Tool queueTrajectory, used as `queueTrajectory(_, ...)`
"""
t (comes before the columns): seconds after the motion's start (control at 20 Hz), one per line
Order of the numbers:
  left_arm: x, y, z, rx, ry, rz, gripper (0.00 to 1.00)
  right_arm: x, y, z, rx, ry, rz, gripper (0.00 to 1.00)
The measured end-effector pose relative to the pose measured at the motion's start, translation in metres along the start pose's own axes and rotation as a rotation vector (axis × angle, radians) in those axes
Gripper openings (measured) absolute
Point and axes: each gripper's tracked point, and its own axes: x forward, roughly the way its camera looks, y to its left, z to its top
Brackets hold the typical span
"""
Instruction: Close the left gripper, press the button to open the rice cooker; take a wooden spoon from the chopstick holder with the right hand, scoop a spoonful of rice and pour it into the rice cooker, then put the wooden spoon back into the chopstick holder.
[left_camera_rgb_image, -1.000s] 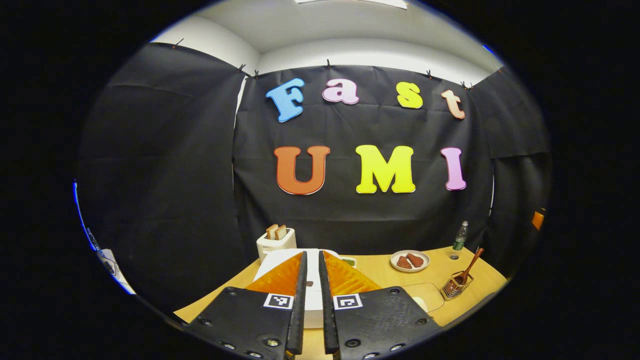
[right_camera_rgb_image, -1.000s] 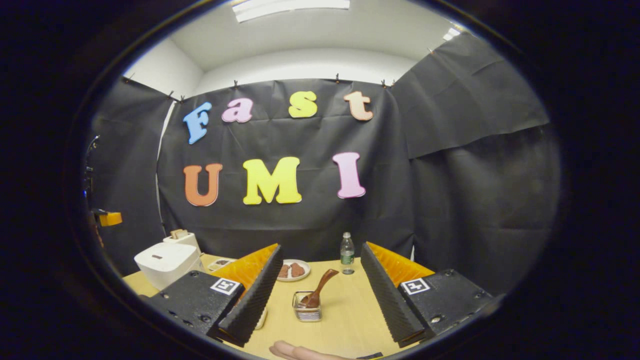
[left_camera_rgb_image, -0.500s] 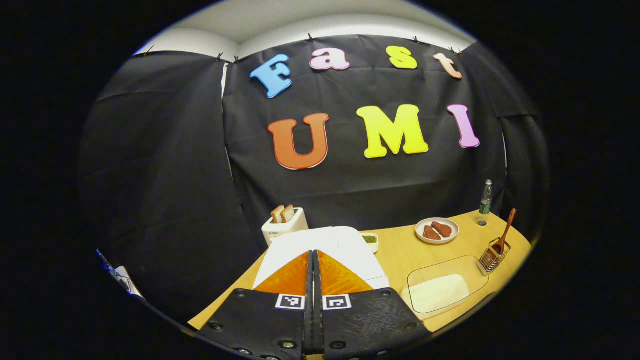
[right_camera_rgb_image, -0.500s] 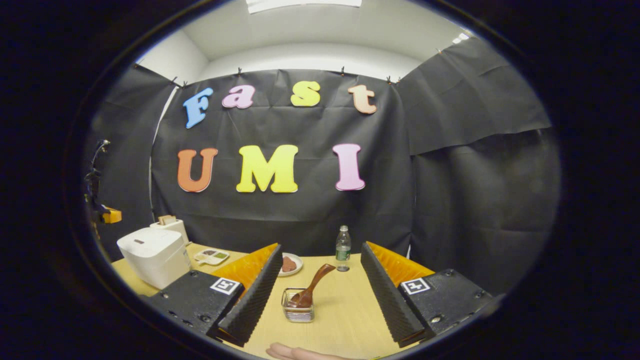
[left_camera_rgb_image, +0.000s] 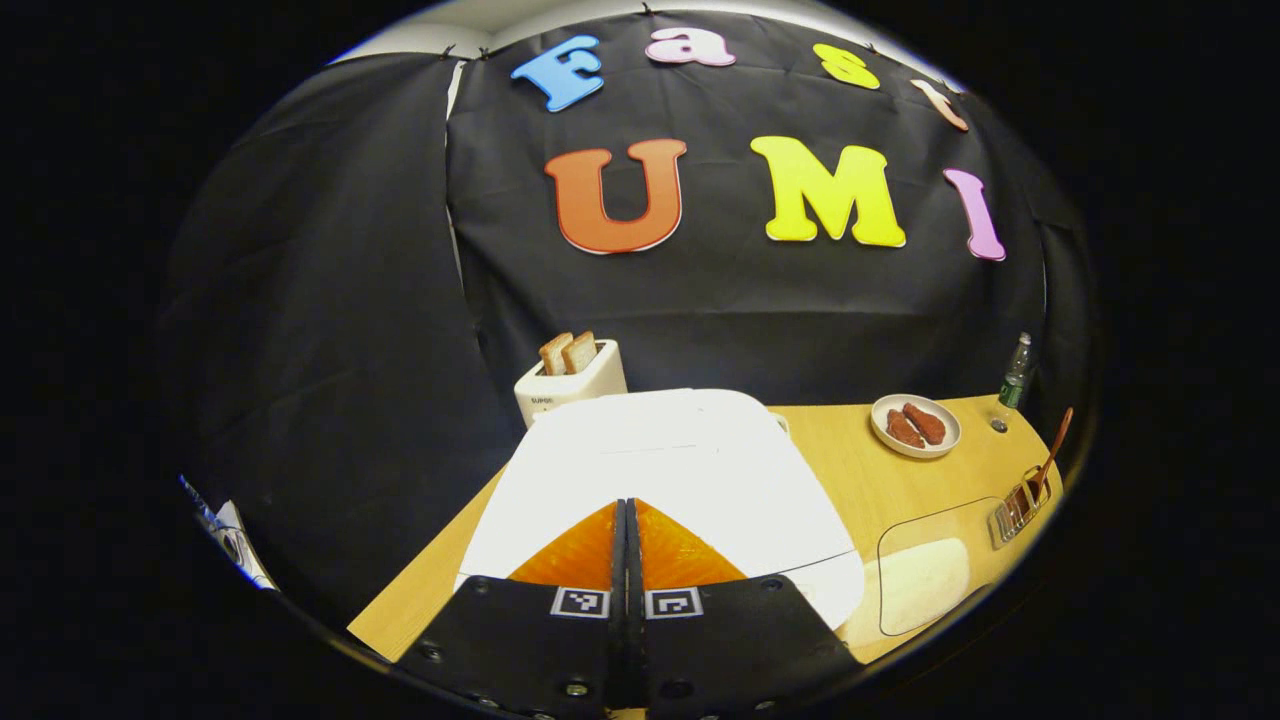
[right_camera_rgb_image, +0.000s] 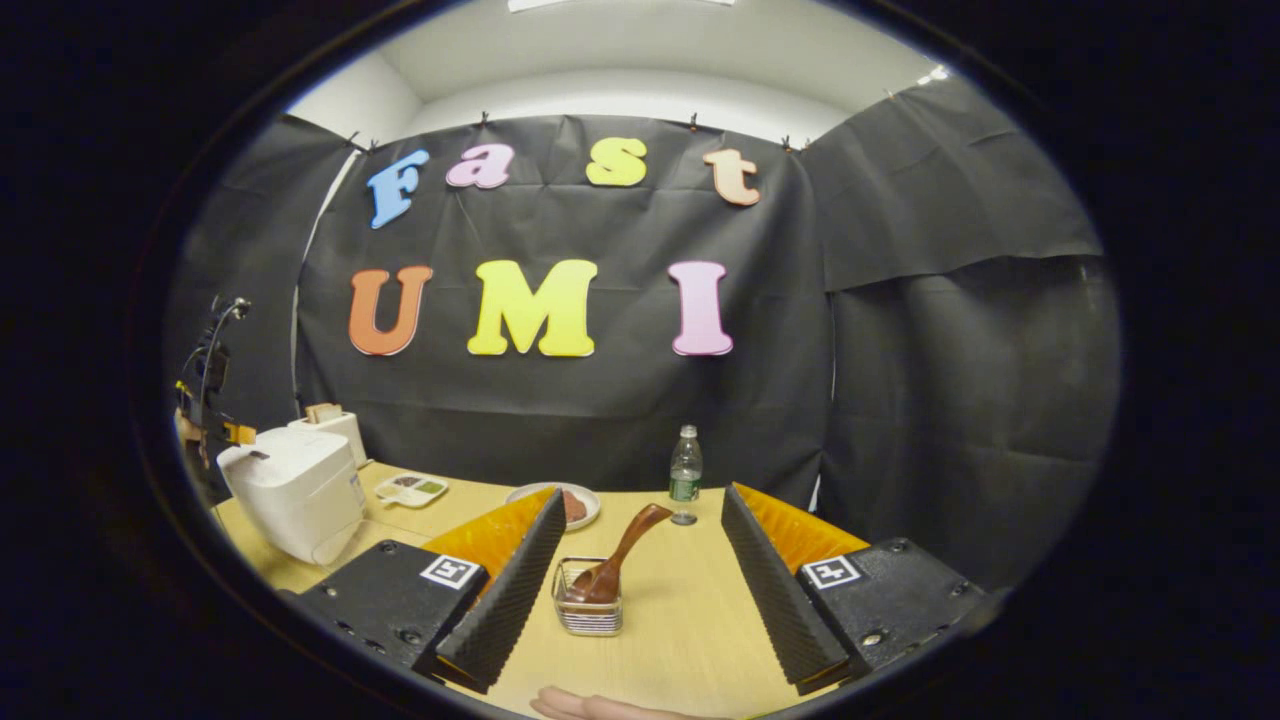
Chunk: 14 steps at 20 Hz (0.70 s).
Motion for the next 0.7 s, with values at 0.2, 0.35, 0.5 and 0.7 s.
queueTrajectory(0.2,0.000,0.001,-0.006,-0.026,0.028,0.002,0.00,0.005,-0.006,-0.007,0.006,0.015,-0.009,1.00)
queueTrajectory(0.35,-0.004,-0.006,-0.007,-0.021,0.038,0.003,0.00,0.008,-0.005,-0.012,0.019,0.024,-0.004,1.00)
queueTrajectory(0.5,-0.005,-0.003,-0.007,-0.005,0.038,0.022,0.00,0.008,-0.006,-0.015,0.018,0.031,-0.002,1.00)
queueTrajectory(0.7,-0.005,-0.005,-0.008,-0.026,0.041,0.020,0.00,0.003,-0.009,-0.014,-0.002,0.023,-0.007,1.00)
